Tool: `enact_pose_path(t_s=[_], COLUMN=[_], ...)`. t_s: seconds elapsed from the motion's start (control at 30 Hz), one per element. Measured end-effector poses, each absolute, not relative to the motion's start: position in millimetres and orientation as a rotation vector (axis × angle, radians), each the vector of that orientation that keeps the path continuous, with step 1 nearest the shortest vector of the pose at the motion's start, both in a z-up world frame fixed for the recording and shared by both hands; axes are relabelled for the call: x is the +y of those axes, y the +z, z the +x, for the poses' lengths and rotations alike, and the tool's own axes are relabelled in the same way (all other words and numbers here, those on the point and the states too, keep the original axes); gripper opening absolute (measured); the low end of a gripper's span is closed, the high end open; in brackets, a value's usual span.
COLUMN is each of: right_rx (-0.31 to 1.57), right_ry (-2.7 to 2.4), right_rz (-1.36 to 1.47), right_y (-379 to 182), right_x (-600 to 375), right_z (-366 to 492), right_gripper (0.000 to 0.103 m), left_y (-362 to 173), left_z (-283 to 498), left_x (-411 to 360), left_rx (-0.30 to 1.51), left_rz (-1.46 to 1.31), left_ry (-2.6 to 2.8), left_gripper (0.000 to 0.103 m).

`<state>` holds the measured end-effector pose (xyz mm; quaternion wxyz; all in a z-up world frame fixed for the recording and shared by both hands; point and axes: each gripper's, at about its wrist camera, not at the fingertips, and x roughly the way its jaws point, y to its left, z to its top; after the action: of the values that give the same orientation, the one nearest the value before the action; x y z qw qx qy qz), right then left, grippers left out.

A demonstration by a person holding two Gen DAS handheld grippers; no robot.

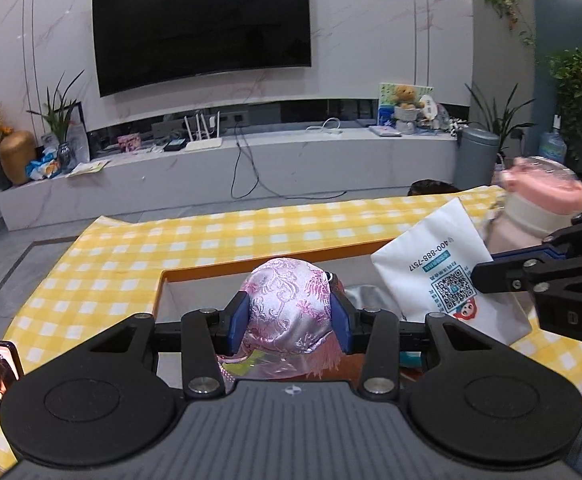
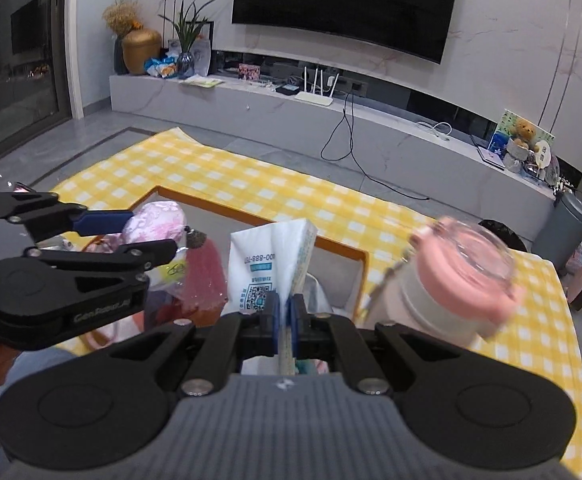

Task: Organize soft objects
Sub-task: 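Carry the pink pouch and white card with both grippers over the white box, then open both grippers to drop the pouch and card into the box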

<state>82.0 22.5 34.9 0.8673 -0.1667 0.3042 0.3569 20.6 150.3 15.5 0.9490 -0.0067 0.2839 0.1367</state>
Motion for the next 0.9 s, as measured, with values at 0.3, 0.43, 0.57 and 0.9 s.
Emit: enact_pose_path(t_s=[0.3, 0.43, 0.57, 0.9], right_rx=[0.68, 0.69, 0.718, 0.747], right_ry=[0.704, 0.675, 0.653, 0.644], right_rz=[-0.409, -0.452, -0.478, -0.527], right_y=[5, -11, -25, -47], right_x=[70, 88, 101, 116], right_z=[120, 134, 147, 162], right_gripper=[0.002, 0.002, 0.003, 0.006], left_y=[-11, -24, -33, -42], left_z=[48, 60, 69, 76], left_x=[180, 188, 192, 198], left_rx=[0.664, 0.712, 0.752, 0.796], left_rz=[-0.029, -0.035, -0.04, -0.038], left_ry=[0.298, 0.305, 0.304, 0.325], left_gripper=[0.049, 0.049, 0.05, 0.055])
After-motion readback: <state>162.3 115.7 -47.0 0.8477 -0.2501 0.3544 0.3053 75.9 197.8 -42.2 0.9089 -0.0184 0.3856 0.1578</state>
